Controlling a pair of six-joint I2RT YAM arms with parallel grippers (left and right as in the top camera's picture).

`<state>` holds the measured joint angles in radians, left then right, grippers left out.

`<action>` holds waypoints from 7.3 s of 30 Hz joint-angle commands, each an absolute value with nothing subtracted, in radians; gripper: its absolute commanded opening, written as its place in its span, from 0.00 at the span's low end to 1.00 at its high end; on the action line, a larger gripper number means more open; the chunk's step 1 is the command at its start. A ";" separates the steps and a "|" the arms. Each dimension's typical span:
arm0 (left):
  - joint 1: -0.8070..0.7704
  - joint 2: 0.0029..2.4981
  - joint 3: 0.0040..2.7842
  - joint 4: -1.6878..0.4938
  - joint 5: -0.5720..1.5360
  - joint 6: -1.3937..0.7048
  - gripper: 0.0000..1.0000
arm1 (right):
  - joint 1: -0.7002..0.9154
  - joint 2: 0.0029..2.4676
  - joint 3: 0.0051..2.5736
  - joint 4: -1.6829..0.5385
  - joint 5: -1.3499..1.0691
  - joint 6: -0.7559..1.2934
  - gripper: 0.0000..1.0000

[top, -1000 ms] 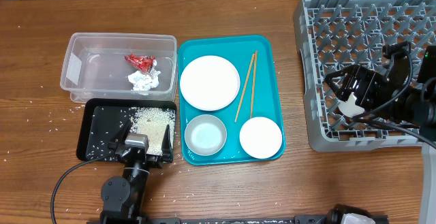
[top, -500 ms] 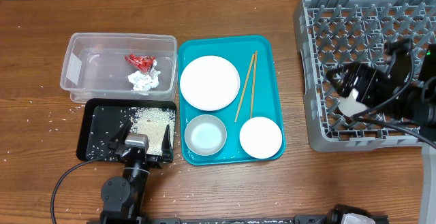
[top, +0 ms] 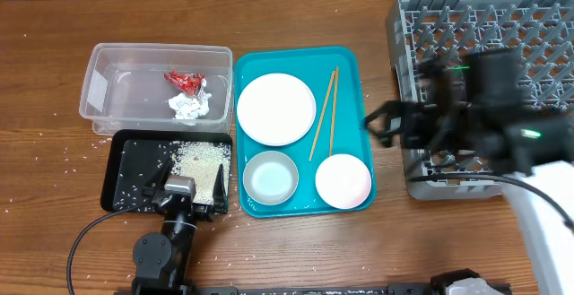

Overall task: Sort waste into correct bins and load items into the dishwasher
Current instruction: 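Reach the right gripper to the chopsticks and grasp one, then carry the chopstick into the dish rack with the right gripper, then return the right gripper to the tray and grasp the second chopstick, then place the second chopstick into the dish rack with the right gripper, then grasp the pink-white bowl on the teal tray with the right gripper, then lift the pink-white bowl and set it in the dish rack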

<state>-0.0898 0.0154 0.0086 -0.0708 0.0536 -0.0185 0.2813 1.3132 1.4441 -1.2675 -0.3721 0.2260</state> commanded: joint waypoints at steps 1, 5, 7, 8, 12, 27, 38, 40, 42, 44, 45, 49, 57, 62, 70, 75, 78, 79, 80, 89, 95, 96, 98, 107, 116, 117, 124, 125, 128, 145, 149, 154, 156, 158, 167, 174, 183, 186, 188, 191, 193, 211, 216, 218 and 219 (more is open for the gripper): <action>-0.083 0.004 0.005 -0.072 0.068 -0.003 1.00 | 0.392 1.379 1.452 -1.253 -0.116 0.331 0.84; -0.083 0.004 0.005 -0.072 0.068 -0.003 1.00 | 0.448 1.489 1.452 -1.176 -0.134 0.330 0.70; -0.083 0.004 0.005 -0.072 0.068 -0.003 1.00 | 0.453 1.546 1.452 -1.137 -0.132 0.332 0.64; -0.083 0.004 0.005 -0.072 0.068 -0.003 1.00 | 0.453 1.584 1.452 -1.116 -0.132 0.347 0.58; -0.083 0.004 0.005 -0.072 0.068 -0.003 1.00 | 0.443 1.680 1.452 -1.040 -0.126 0.357 0.39; -0.083 0.004 0.005 -0.072 0.068 -0.003 1.00 | 0.442 2.021 1.452 -0.759 0.118 0.304 0.39; -0.083 0.004 0.005 -0.072 0.068 -0.003 1.00 | 0.443 2.117 1.452 -0.768 0.032 0.304 0.25; -0.083 0.004 0.005 -0.072 0.068 -0.003 1.00 | 0.443 2.117 1.453 -0.772 0.032 0.304 0.17; -0.083 0.004 0.005 -0.072 0.068 -0.003 1.00 | 0.440 2.111 1.464 -0.789 0.032 0.307 0.07; -0.083 0.004 0.005 -0.072 0.068 -0.003 1.00 | 0.434 2.098 1.491 -0.823 0.033 0.310 0.04; -0.083 0.004 0.005 -0.072 0.068 -0.003 1.00 | 0.430 2.085 1.514 -0.848 0.040 0.310 0.04; -0.083 0.004 0.005 -0.072 0.068 -0.003 1.00 | 0.400 1.995 1.633 -0.960 0.052 0.306 0.04; -0.083 0.004 0.005 -0.072 0.068 -0.003 1.00 | 0.281 1.816 1.704 -1.034 0.215 0.228 0.04; -0.083 0.004 0.005 -0.072 0.068 -0.003 1.00 | 0.163 1.816 1.696 -1.034 0.319 0.128 0.04; -0.083 0.004 0.005 -0.072 0.068 -0.003 1.00 | 0.078 1.876 1.618 -1.001 0.286 -0.031 0.04; -0.083 0.004 0.005 -0.072 0.068 -0.003 1.00 | 0.111 1.886 1.589 -1.000 0.288 -0.058 0.08; -0.083 0.004 0.005 -0.072 0.068 -0.003 1.00 | 0.150 1.884 1.596 -1.010 0.328 -0.056 0.39; -0.083 0.004 0.005 -0.072 0.068 -0.003 1.00 | 0.160 1.884 1.600 -1.019 0.335 -0.052 0.46; -0.083 0.004 0.005 -0.072 0.068 -0.003 1.00 | 0.174 1.883 1.604 -1.029 0.336 -0.045 0.49; -0.083 0.004 0.005 -0.072 0.068 -0.003 1.00 | 0.362 1.870 1.620 -1.059 -0.171 0.035 0.53; -0.083 0.004 0.005 -0.072 0.068 -0.003 1.00 | 0.513 1.882 1.531 -0.965 -0.169 0.106 0.52; -0.083 0.004 0.005 -0.072 0.068 -0.003 1.00 | 0.531 1.886 1.510 -0.947 -0.120 0.107 0.52; -0.083 0.004 0.005 -0.072 0.068 -0.003 1.00 | 0.554 1.899 1.472 -0.920 -0.014 0.137 0.52; -0.083 0.004 0.005 -0.072 0.068 -0.003 1.00 | 0.562 1.987 1.369 -0.825 0.033 0.171 0.45; -0.083 0.004 0.005 -0.072 0.068 -0.003 1.00 | 0.533 2.043 1.349 -0.751 0.105 0.154 0.28; -0.083 0.004 0.005 -0.072 0.068 -0.003 1.00 | 0.524 2.043 1.349 -0.752 0.116 0.154 0.23; -0.083 0.004 0.005 -0.072 0.068 -0.003 1.00 | 0.420 1.997 1.417 -0.834 0.104 0.183 0.04; -0.083 0.004 0.005 -0.072 0.068 -0.003 1.00 | 0.408 1.976 1.437 -0.847 0.104 0.174 0.04; -0.083 0.004 0.005 -0.072 0.068 -0.003 1.00 | 0.379 1.896 1.499 -0.890 0.104 0.138 0.04; -0.083 0.004 0.005 -0.072 0.068 -0.003 1.00 | 0.094 1.791 1.533 -1.044 0.190 -0.062 0.04; -0.083 0.004 0.005 -0.072 0.068 -0.003 1.00 | 0.106 1.849 1.505 -1.042 0.262 -0.063 0.24; -0.083 0.004 0.005 -0.072 0.068 -0.003 1.00 | 0.151 1.826 1.551 -1.106 0.222 0.012 0.32; -0.083 0.004 0.005 -0.072 0.068 -0.003 1.00 | 0.171 1.792 1.575 -1.130 0.122 0.012 0.33; -0.083 0.004 0.005 -0.072 0.068 -0.003 1.00 | 0.192 1.747 1.586 -1.143 0.011 0.012 0.33; -0.083 0.004 0.005 -0.072 0.068 -0.003 1.00 | 0.306 1.552 1.583 -1.294 -0.259 -0.037 0.33; -0.083 0.004 0.005 -0.072 0.068 -0.003 1.00 | 0.414 1.554 1.390 -1.291 -0.213 0.089 0.33; -0.083 0.004 0.005 -0.072 0.068 -0.003 1.00 | 0.435 1.554 0.994 -0.938 -0.098 0.204 0.44; -0.083 0.004 0.005 -0.072 0.068 -0.003 1.00 | 0.435 1.554 0.923 -0.864 -0.098 0.204 0.38; -0.083 0.004 0.005 -0.072 0.068 -0.003 1.00 | 0.435 1.554 0.889 -0.836 -0.098 0.211 0.26; -0.083 0.004 0.005 -0.072 0.068 -0.003 1.00 | 0.435 1.554 0.872 -0.832 -0.097 0.213 0.11; -0.083 0.004 0.005 -0.072 0.068 -0.003 1.00 | 0.435 1.552 0.883 -0.831 -0.097 0.213 0.08; -0.083 0.004 0.005 -0.072 0.068 -0.003 1.00 | 0.403 1.481 1.004 -0.955 -0.035 0.190 0.53; -0.083 0.004 0.005 -0.072 0.068 -0.003 1.00 | 0.403 1.564 0.934 -0.890 0.044 0.275 0.48; -0.083 0.004 0.005 -0.072 0.068 -0.003 1.00 | 0.403 1.591 0.931 -0.876 0.047 0.284 0.42; -0.083 0.004 0.005 -0.072 0.068 -0.003 1.00 | 0.403 1.597 0.931 -0.871 0.033 0.284 0.40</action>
